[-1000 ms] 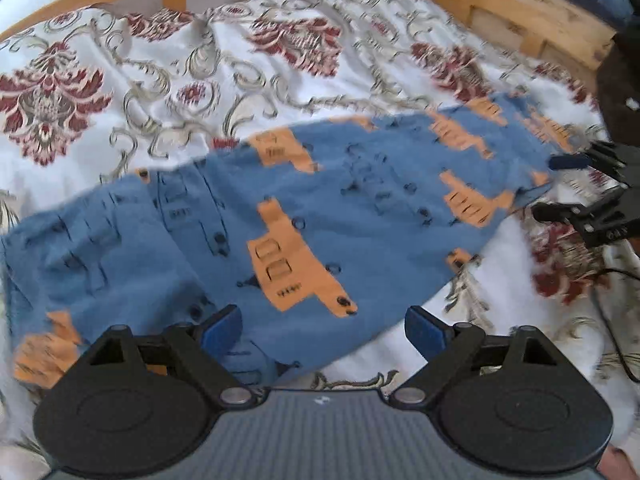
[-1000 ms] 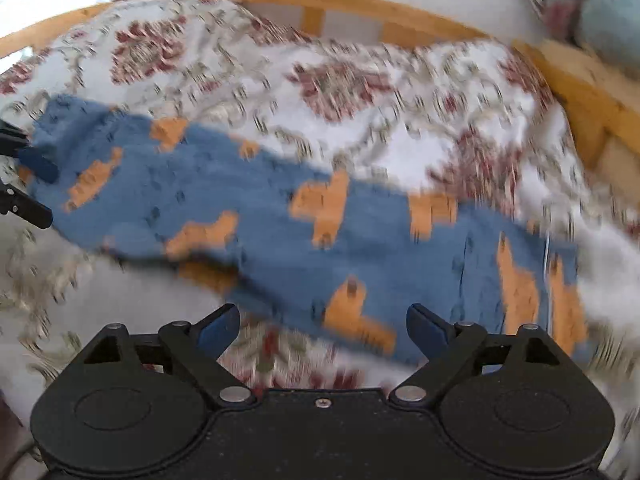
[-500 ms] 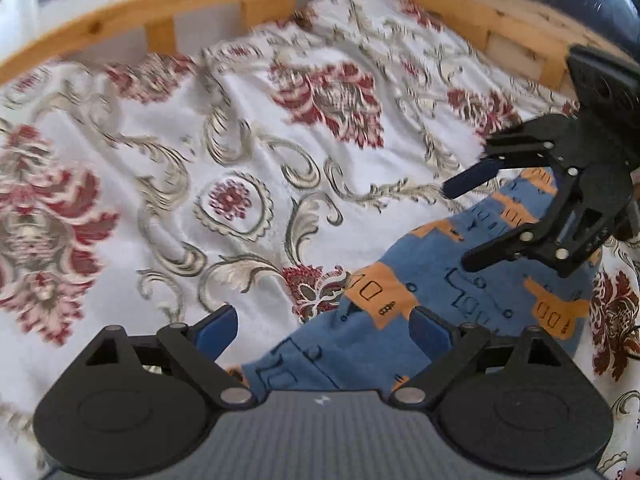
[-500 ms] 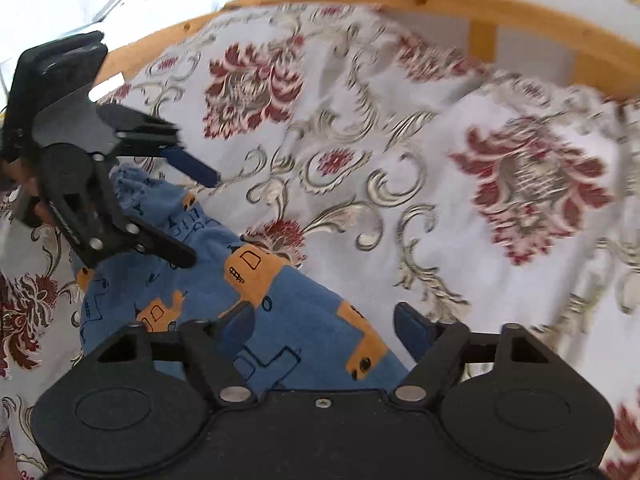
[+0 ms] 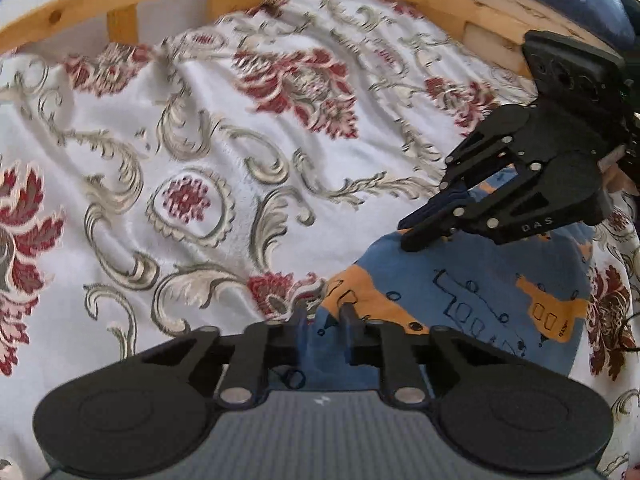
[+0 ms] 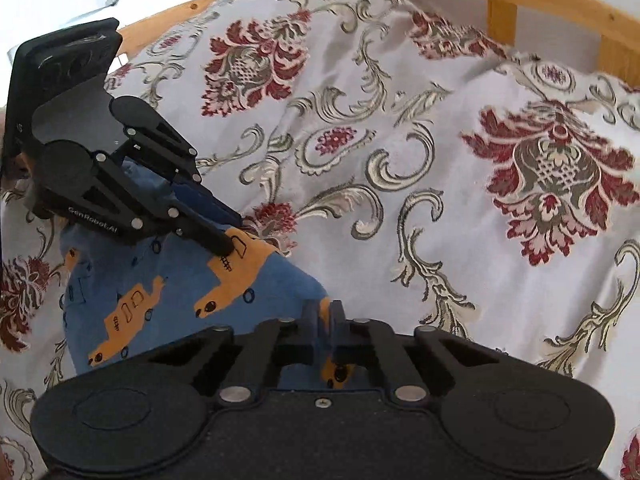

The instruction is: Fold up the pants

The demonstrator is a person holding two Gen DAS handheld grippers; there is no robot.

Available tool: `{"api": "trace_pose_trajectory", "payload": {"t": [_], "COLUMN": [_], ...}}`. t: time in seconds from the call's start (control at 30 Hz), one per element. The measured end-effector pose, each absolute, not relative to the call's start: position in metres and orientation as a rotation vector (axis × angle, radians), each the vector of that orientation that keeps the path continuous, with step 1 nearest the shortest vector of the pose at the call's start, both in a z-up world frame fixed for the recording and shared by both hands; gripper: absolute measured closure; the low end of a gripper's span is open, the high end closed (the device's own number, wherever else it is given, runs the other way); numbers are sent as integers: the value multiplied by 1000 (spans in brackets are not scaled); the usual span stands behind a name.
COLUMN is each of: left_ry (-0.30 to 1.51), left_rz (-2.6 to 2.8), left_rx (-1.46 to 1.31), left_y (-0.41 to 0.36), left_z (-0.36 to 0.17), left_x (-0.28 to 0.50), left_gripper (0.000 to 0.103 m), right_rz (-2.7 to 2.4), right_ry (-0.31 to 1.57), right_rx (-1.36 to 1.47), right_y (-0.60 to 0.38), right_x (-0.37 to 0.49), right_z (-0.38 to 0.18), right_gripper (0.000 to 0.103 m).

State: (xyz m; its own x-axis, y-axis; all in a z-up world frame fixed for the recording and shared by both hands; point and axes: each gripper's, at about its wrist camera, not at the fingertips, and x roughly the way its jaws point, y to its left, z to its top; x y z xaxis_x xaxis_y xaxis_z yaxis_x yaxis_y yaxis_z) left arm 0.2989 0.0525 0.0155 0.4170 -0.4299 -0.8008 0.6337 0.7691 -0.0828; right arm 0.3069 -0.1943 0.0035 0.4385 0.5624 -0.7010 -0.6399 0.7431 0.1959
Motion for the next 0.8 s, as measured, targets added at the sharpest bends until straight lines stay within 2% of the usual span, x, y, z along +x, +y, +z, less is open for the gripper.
{"api": "trace_pose_trajectory", "payload": {"t": [0.23,0.37,0.53,0.63,0.7,0.77,0.8], "left_ry": [769,804,871,906,931,969,997], "left_rz": [-717,-798,-825,-804,-778,-760,-750], "left_rx": [371,333,234,170,145,125,126], "left_y": [46,48,59,60,54,46,40], "left_z": [28,34,42,45,44,41,38], "left_x": [261,246,243,250,258,266,270], "left_gripper": [91,90,82,74,57,47,47], "right_rz": [733,750,751,726,709,695,690], "right_ry": [625,594,604,581,578,578,575], "right_rx": [-275,-327,-346,-358,-332,-308,-304], "right_y": [-188,-185,-175,-168,-167,-168,-168], "right_x": [250,205,164,151,150,150,150], "right_z": [21,18,0,-9,-13,-16,-17], "right_gripper": [100,100,101,101,101,101,101]}}
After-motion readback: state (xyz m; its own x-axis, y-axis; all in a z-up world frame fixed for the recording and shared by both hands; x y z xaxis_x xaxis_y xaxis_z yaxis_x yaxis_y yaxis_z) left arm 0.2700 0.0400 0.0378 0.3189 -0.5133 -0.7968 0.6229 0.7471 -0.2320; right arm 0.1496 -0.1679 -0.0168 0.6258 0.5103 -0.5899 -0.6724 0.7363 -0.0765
